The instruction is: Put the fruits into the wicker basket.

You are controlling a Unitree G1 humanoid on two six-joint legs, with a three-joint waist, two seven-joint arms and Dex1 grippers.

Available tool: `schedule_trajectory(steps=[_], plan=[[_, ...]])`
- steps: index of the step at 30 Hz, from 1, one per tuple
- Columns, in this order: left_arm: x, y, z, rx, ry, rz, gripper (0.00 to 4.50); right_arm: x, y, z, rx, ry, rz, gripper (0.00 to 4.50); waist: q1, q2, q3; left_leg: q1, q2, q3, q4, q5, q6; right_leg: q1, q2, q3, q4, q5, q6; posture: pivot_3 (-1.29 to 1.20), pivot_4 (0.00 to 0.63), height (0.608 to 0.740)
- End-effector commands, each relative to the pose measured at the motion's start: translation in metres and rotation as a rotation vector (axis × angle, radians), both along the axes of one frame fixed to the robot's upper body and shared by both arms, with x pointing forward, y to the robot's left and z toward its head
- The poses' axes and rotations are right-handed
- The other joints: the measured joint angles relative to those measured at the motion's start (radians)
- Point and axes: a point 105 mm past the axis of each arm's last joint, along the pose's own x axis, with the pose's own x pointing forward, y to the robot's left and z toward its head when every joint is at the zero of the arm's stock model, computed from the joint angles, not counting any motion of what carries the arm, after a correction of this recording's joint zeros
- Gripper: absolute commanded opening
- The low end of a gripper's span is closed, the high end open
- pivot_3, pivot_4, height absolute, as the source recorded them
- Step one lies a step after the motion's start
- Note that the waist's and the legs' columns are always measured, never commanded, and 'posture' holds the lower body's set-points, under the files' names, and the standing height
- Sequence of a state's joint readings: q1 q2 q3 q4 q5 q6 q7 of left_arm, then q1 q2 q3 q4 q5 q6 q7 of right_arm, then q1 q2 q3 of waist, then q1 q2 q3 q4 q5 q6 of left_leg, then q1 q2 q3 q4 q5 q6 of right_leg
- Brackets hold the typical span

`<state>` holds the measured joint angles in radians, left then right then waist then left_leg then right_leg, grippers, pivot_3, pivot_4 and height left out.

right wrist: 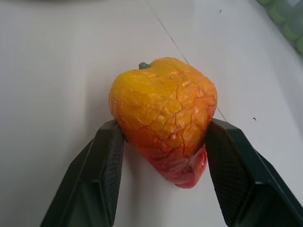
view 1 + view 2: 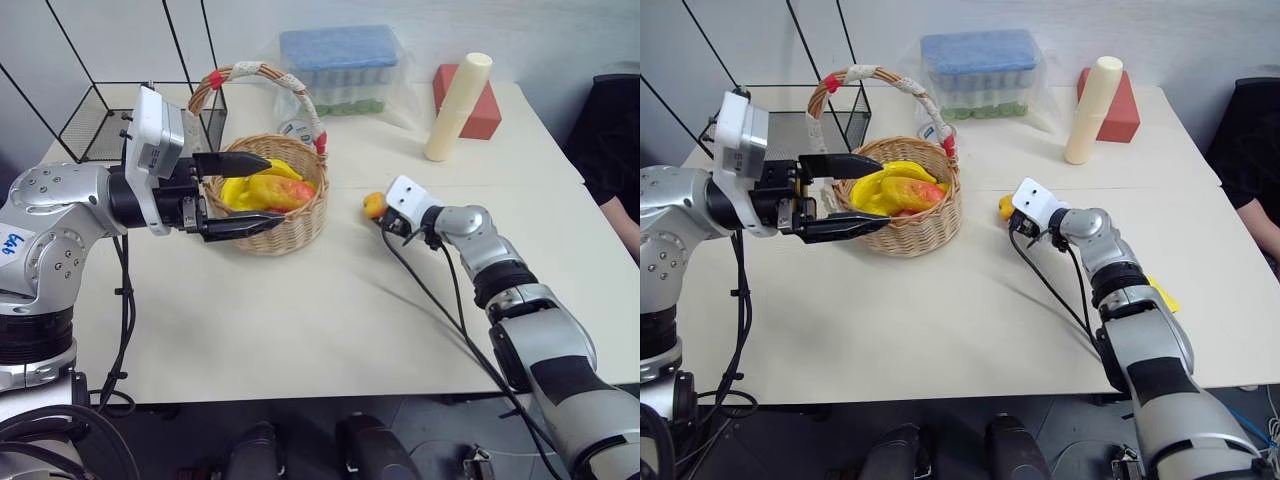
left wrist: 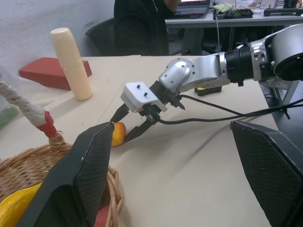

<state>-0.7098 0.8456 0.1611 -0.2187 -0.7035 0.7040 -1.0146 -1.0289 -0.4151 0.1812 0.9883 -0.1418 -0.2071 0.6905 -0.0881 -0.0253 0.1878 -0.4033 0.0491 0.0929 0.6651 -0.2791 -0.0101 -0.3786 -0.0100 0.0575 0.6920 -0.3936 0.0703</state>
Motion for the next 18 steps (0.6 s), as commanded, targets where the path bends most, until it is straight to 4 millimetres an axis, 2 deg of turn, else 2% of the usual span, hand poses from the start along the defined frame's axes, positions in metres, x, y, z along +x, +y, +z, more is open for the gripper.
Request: schedule_trajectory(steps=[1, 5, 9, 12, 14, 16, 18], plan=[[0.002, 0.026, 0.004, -0.005, -0.013, 0.105, 4.13, -0.022, 0.022, 0.052, 0.144, -0.082, 0.144, 2.13, -0.005, 0.0, 0.0, 0.0, 0.0, 0.0, -0.001, 0.0, 0.0, 0.0, 0.0, 0.0, 0.001, 0.0, 0.0, 0.0, 0.15, 0.74], [0.002, 0.045, 0.005, -0.012, -0.004, 0.177, 4.13, -0.065, 0.072, 0.086, 0.269, -0.041, 0.322, 2.13, -0.006, 0.001, 0.0, 0.0, 0.001, -0.001, -0.001, 0.0, -0.001, -0.001, 0.001, 0.0, 0.003, 0.0, 0.0, 0.0, 0.15, 0.74], [0.005, 0.057, 0.008, -0.02, -0.008, 0.229, 4.13, -0.083, 0.116, 0.113, 0.332, -0.021, 0.399, 2.13, -0.003, 0.001, 0.0, 0.0, 0.001, -0.001, -0.001, 0.0, -0.001, -0.001, 0.0, -0.001, 0.003, 0.0, 0.0, 0.0, 0.15, 0.74], [0.005, 0.057, 0.009, -0.023, -0.017, 0.234, 4.13, -0.077, 0.146, 0.122, 0.314, -0.038, 0.41, 2.13, 0.002, 0.001, 0.0, 0.0, 0.0, -0.001, -0.001, 0.0, -0.001, -0.002, -0.001, -0.001, 0.003, 0.0, 0.0, 0.0, 0.15, 0.74], [0.003, 0.055, 0.011, -0.023, -0.025, 0.227, 4.13, -0.069, 0.161, 0.116, 0.269, -0.033, 0.408, 2.13, 0.002, 0.0, 0.0, -0.001, -0.001, -0.001, 0.0, 0.0, 0.0, -0.002, -0.002, -0.001, 0.002, 0.0, 0.0, 0.0, 0.15, 0.74], [0.002, 0.053, 0.011, -0.022, -0.032, 0.226, 4.13, -0.062, 0.167, 0.111, 0.253, -0.024, 0.401, 2.13, 0.005, 0.0, 0.0, -0.001, -0.001, -0.001, -0.001, 0.0, 0.0, -0.002, -0.002, -0.001, 0.002, 0.0, 0.0, 0.0, 0.15, 0.74], [0.003, 0.054, 0.011, -0.023, -0.037, 0.233, 4.13, -0.054, 0.17, 0.11, 0.25, -0.024, 0.386, 2.83, 0.005, -0.001, 0.0, -0.002, -0.001, -0.001, -0.001, 0.0, 0.001, -0.002, -0.002, -0.002, 0.002, 0.0, 0.0, 0.0, 0.15, 0.74]])
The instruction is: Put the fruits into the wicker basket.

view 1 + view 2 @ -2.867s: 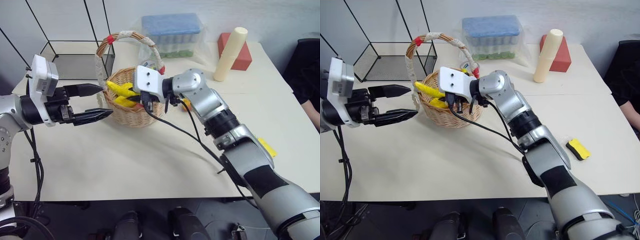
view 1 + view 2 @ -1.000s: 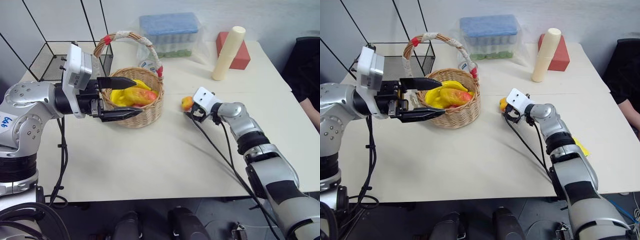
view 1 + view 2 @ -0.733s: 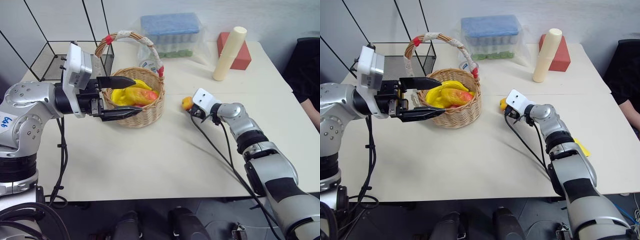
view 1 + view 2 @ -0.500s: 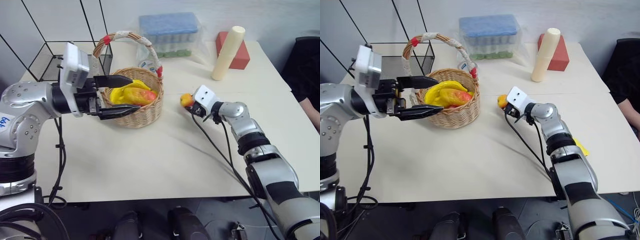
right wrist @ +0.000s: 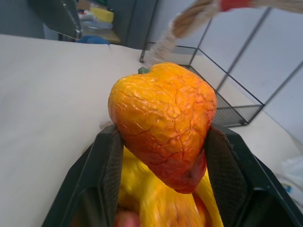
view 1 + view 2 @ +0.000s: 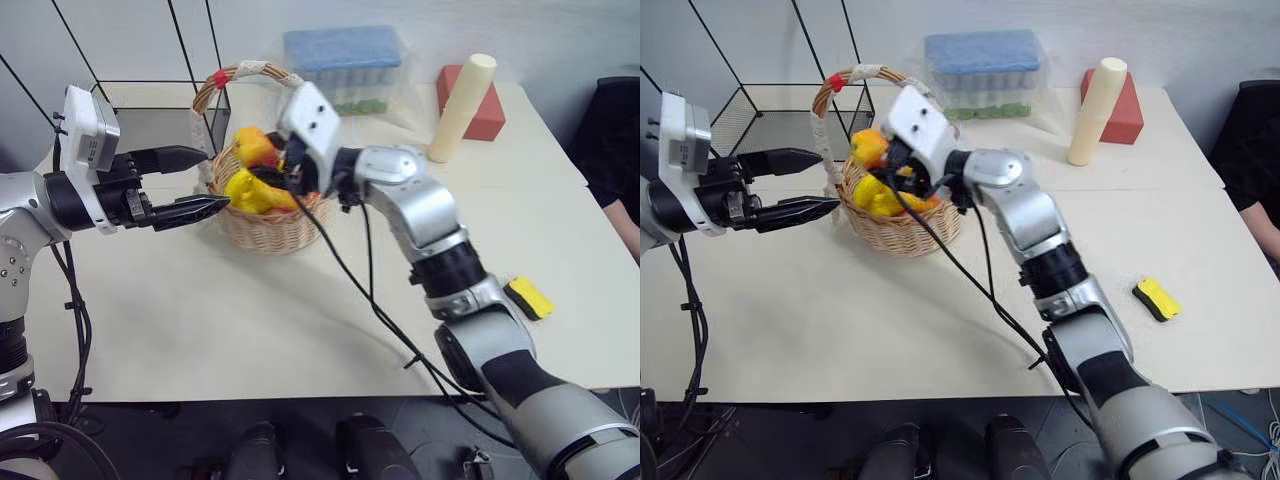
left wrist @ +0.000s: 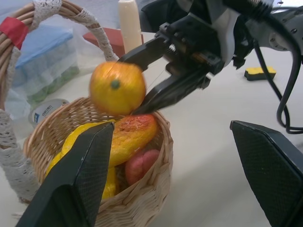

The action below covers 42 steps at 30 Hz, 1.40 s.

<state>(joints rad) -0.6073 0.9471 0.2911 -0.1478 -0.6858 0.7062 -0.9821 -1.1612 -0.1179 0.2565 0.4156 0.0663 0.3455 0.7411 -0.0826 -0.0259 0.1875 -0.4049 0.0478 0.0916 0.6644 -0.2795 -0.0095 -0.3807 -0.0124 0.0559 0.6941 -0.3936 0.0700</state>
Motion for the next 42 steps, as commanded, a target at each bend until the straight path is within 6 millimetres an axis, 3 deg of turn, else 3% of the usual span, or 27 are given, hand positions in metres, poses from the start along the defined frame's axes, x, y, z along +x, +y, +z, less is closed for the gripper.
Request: schedule_trajectory(steps=[1, 4, 10, 14, 17, 22, 25, 31, 42], plan=[[-0.005, 0.001, 0.011, 0.003, -0.065, 0.007, 4.13, 0.013, -0.001, 0.006, 0.01, -0.033, -0.04, 3.04, -0.001, 0.0, 0.0, 0.0, 0.0, 0.0, 0.0, 0.0, 0.0, 0.0, -0.001, 0.0, 0.0, 0.0, 0.0, 0.0, 0.15, 0.74], [-0.006, 0.002, 0.011, 0.001, -0.066, 0.009, 4.13, 0.01, -0.001, 0.013, 0.022, -0.041, -0.023, 3.99, -0.005, 0.0, 0.0, -0.001, -0.001, 0.001, 0.0, -0.001, 0.001, -0.001, -0.001, 0.0, 0.0, 0.0, 0.0, 0.0, 0.15, 0.74], [-0.004, 0.001, 0.01, -0.005, -0.066, 0.005, 4.13, -0.02, -0.029, 0.024, 0.108, 0.011, 0.05, 3.99, -0.005, 0.0, 0.0, -0.002, 0.001, 0.001, -0.002, -0.001, -0.001, -0.004, 0.0, 0.0, 0.002, 0.0, 0.0, 0.0, 0.15, 0.74], [0.001, -0.004, 0.01, -0.009, -0.067, -0.021, 4.13, -0.035, -0.064, 0.023, 0.171, 0.077, -0.009, 3.99, -0.001, 0.0, 0.0, -0.002, 0.001, 0.001, -0.001, -0.001, -0.001, -0.004, 0.0, 0.0, 0.001, 0.0, 0.0, 0.0, 0.15, 0.74], [0.003, -0.009, 0.011, -0.009, -0.072, -0.042, 4.13, -0.034, -0.081, 0.016, 0.21, 0.12, -0.097, 3.99, 0.001, 0.0, 0.0, -0.002, 0.0, 0.001, -0.001, -0.001, -0.001, -0.003, 0.0, 0.0, 0.0, 0.0, 0.0, 0.0, 0.15, 0.74], [0.006, -0.017, 0.014, -0.013, -0.084, -0.075, 4.13, 0.007, -0.1, 0.014, 0.342, 0.15, -0.333, 3.99, -0.007, 0.0, 0.0, -0.002, 0.001, 0.003, -0.001, 0.0, -0.001, -0.005, 0.001, 0.001, -0.001, 0.0, 0.0, 0.0, 0.15, 0.74], [0.006, -0.018, 0.014, -0.01, -0.088, -0.083, 4.13, 0.031, -0.095, 0.017, 0.377, 0.155, -0.382, 3.99, -0.013, 0.0, 0.0, -0.002, 0.001, 0.007, -0.002, 0.001, -0.003, -0.009, 0.001, 0.002, 0.001, 0.0, 0.0, 0.0, 0.15, 0.74], [0.008, -0.017, 0.014, -0.004, -0.093, -0.07, 4.13, 0.057, -0.073, 0.019, 0.385, 0.168, -0.382, 3.99, -0.029, 0.0, 0.0, -0.003, 0.001, 0.008, -0.003, 0.001, -0.003, -0.011, 0.001, 0.003, 0.003, 0.0, 0.0, 0.0, 0.15, 0.74], [0.006, -0.013, 0.012, -0.005, -0.1, -0.045, 4.13, 0.063, -0.043, 0.02, 0.347, 0.169, -0.308, 3.99, -0.032, 0.0, 0.0, -0.003, 0.001, 0.008, -0.003, 0.001, -0.003, -0.011, 0.001, 0.002, 0.004, 0.0, 0.0, 0.0, 0.15, 0.74]])
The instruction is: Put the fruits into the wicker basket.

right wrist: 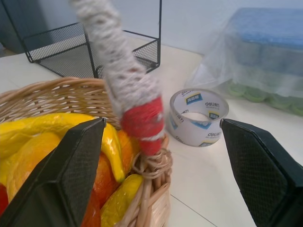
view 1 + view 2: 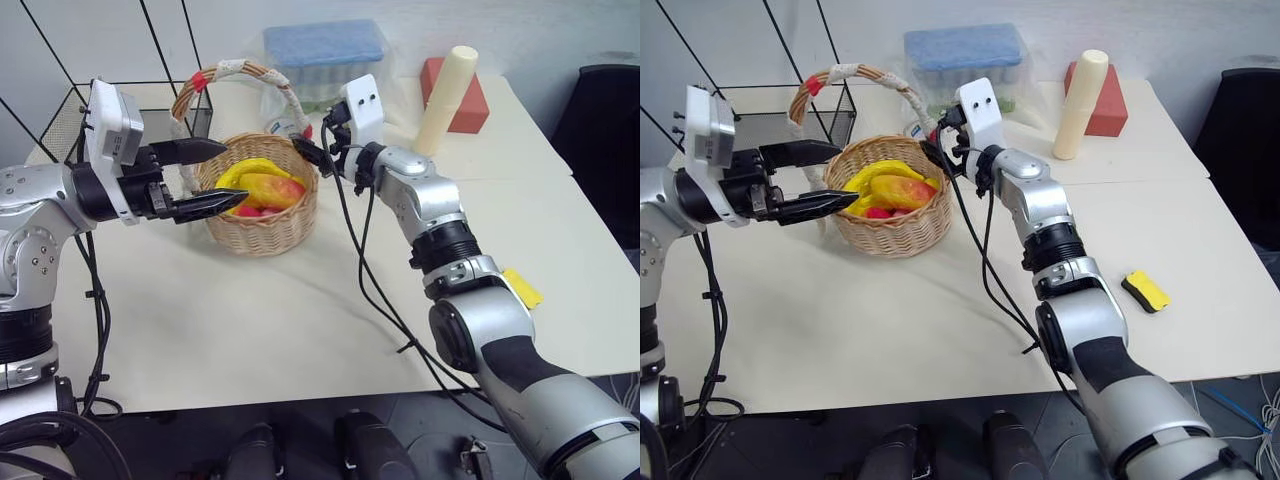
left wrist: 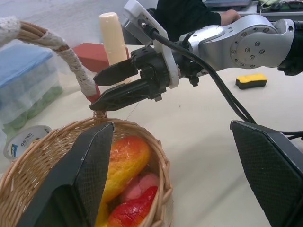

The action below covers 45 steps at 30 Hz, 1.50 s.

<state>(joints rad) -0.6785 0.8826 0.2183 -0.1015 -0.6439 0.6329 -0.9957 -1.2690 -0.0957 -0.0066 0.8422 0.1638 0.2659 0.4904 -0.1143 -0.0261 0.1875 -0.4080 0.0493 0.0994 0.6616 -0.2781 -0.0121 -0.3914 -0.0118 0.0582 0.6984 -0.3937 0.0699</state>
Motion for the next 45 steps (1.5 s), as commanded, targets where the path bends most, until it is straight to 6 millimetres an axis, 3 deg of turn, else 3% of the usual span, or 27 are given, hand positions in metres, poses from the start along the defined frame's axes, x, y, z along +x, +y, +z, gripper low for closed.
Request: schedule_trajectory(steps=[1, 5, 8, 16, 19, 22, 29, 32, 41, 45], plan=[[-0.005, 0.003, 0.011, 0.0, -0.056, 0.015, 4.13, -0.005, 0.017, 0.026, 0.014, -0.08, 0.046, 3.99, -0.001, 0.0, 0.0, 0.0, 0.0, 0.0, 0.0, 0.0, 0.0, 0.0, 0.0, 0.0, 0.0, 0.0, 0.0, 0.0, 0.15, 0.74], [-0.004, 0.002, 0.012, -0.003, -0.058, 0.014, 4.13, -0.003, 0.024, 0.027, 0.011, -0.087, 0.055, 3.82, -0.004, 0.0, 0.0, 0.0, 0.0, 0.0, 0.0, 0.0, 0.0, 0.0, 0.0, 0.0, 0.0, 0.0, 0.0, 0.0, 0.15, 0.74], [-0.004, 0.002, 0.012, -0.007, -0.062, 0.015, 4.13, -0.002, 0.024, 0.027, -0.003, -0.102, 0.051, 3.05, -0.003, 0.0, 0.0, 0.0, 0.0, 0.0, 0.0, 0.0, 0.0, 0.0, 0.0, 0.0, 0.001, 0.0, 0.0, 0.0, 0.15, 0.74], [-0.005, -0.002, 0.012, -0.022, -0.064, -0.002, 4.13, -0.002, 0.018, 0.029, -0.024, -0.141, 0.051, 0.42, -0.004, 0.0, 0.0, 0.0, 0.0, 0.0, 0.0, 0.0, 0.0, 0.0, 0.0, 0.0, 0.001, 0.0, 0.0, 0.0, 0.15, 0.74], [-0.005, -0.01, 0.013, -0.038, -0.061, -0.034, 4.13, -0.003, 0.006, 0.033, -0.053, -0.186, 0.037, 0.29, -0.003, 0.0, 0.0, 0.0, 0.0, 0.0, 0.0, 0.0, 0.0, 0.0, 0.0, -0.001, 0.001, 0.0, 0.0, 0.0, 0.15, 0.74], [-0.006, -0.018, 0.013, -0.059, -0.053, -0.068, 4.13, -0.007, -0.016, 0.039, -0.082, -0.232, -0.011, 0.28, 0.006, 0.0, 0.0, -0.001, 0.0, -0.001, 0.0, 0.0, 0.0, 0.0, 0.0, -0.001, 0.001, 0.0, 0.0, 0.0, 0.15, 0.74], [-0.009, -0.04, 0.003, -0.081, -0.026, -0.172, 4.13, -0.051, -0.091, 0.057, -0.082, -0.28, -0.108, 0.28, 0.031, 0.0, 0.0, -0.007, 0.0, -0.005, 0.003, 0.0, 0.0, -0.002, -0.001, -0.002, 0.0, 0.0, 0.0, 0.0, 0.15, 0.74], [-0.005, -0.05, 0.001, -0.094, -0.01, -0.216, 4.13, -0.074, -0.144, 0.053, -0.116, -0.294, -0.218, 0.28, 0.038, 0.0, 0.0, -0.007, 0.0, -0.005, 0.003, 0.0, 0.0, -0.002, 0.0, -0.002, 0.0, 0.0, 0.0, 0.0, 0.15, 0.74], [-0.001, -0.065, 0.003, -0.107, 0.009, -0.3, 4.13, -0.118, -0.258, 0.034, -0.086, -0.258, -0.536, 0.28, 0.053, 0.0, 0.0, -0.004, 0.0, -0.001, 0.002, 0.001, 0.0, -0.001, 0.002, 0.002, -0.003, 0.0, 0.0, 0.0, 0.15, 0.74], [-0.001, -0.07, 0.004, -0.114, 0.017, -0.327, 4.13, -0.125, -0.283, 0.018, -0.061, -0.243, -0.622, 0.28, 0.055, 0.0, 0.0, -0.003, 0.0, 0.0, 0.002, 0.001, 0.0, -0.001, 0.003, 0.003, -0.003, 0.0, 0.0, 0.0, 0.15, 0.74]])
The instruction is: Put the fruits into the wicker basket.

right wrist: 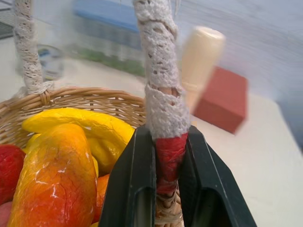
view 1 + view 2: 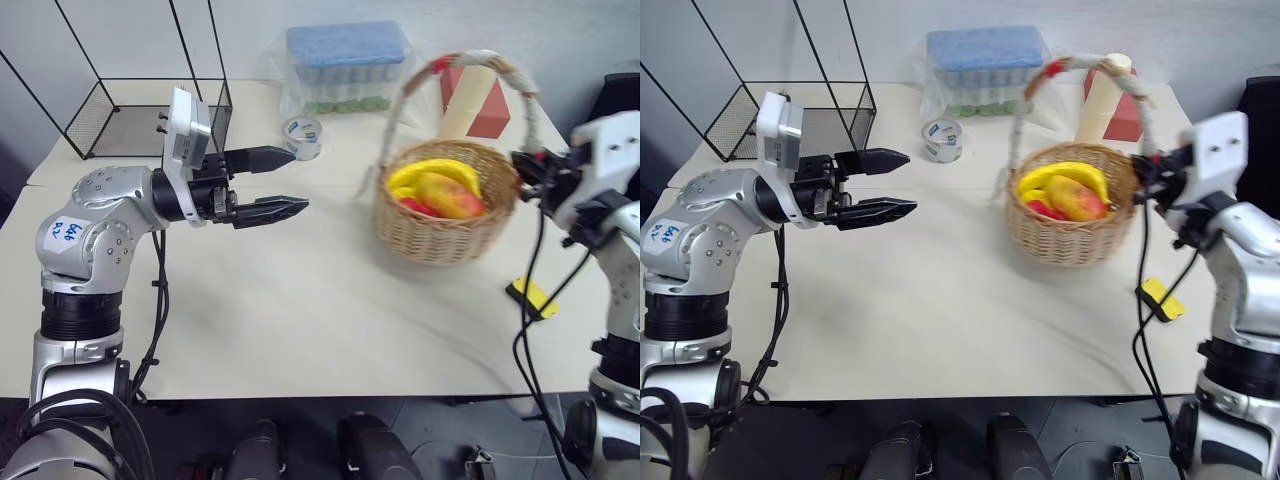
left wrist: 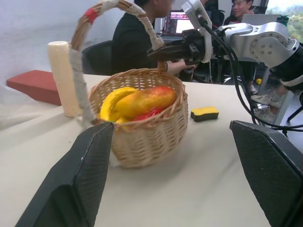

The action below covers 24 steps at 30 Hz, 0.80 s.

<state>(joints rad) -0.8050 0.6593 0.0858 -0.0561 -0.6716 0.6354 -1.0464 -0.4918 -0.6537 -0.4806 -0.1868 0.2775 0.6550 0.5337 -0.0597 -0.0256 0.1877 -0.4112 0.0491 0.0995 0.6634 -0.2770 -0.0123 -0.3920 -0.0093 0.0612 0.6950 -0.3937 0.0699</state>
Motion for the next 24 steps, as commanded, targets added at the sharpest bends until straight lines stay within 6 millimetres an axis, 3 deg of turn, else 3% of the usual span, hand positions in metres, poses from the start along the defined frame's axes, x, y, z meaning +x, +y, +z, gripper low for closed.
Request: schedule_trajectory(steps=[1, 7, 12, 16, 20, 24], plan=[[-0.003, -0.005, 0.009, -0.009, -0.033, -0.037, 4.13, -0.013, -0.015, 0.013, -0.005, -0.113, -0.043, 0.28, 0.001, 0.0, 0.0, 0.001, 0.0, 0.0, 0.0, 0.0, 0.0, 0.0, 0.0, 0.0, 0.0, 0.0, 0.0, 0.0, 0.15, 0.74], [-0.005, -0.008, 0.007, 0.005, -0.028, -0.067, 4.13, -0.025, -0.028, -0.004, 0.041, -0.076, -0.033, 2.13, 0.003, 0.0, 0.0, 0.003, 0.0, 0.002, 0.0, 0.0, 0.0, 0.002, 0.0, 0.001, 0.0, 0.0, 0.0, 0.0, 0.15, 0.74], [-0.004, -0.006, 0.008, 0.01, -0.027, -0.068, 4.13, -0.06, -0.037, -0.012, -0.018, 0.06, 0.04, 3.81, 0.012, 0.0, 0.0, 0.003, 0.0, 0.002, 0.0, 0.0, 0.0, 0.002, 0.0, 0.001, 0.0, 0.0, 0.0, 0.0, 0.15, 0.74], [-0.005, 0.0, 0.006, 0.02, -0.023, -0.064, 4.13, -0.1, -0.047, -0.008, -0.055, 0.156, 0.111, 3.81, 0.027, 0.001, 0.0, 0.005, 0.0, 0.0, -0.001, 0.0, 0.001, 0.007, 0.001, 0.001, -0.005, 0.0, 0.0, 0.0, 0.15, 0.74], [-0.003, 0.007, 0.006, 0.033, -0.023, -0.051, 4.13, -0.142, -0.071, 0.011, 0.071, 0.226, 0.15, 3.81, 0.03, 0.002, 0.001, 0.012, 0.0, 0.0, -0.002, -0.001, 0.002, 0.016, 0.001, 0.0, -0.009, 0.0, 0.0, 0.0, 0.15, 0.74], [0.001, 0.009, 0.005, 0.029, -0.028, -0.039, 4.13, -0.148, -0.078, 0.009, 0.099, 0.238, 0.13, 3.81, 0.027, -0.001, 0.001, 0.026, 0.001, -0.002, -0.007, -0.002, 0.002, 0.033, 0.002, -0.001, -0.02, 0.0, 0.0, 0.0, 0.15, 0.74]])
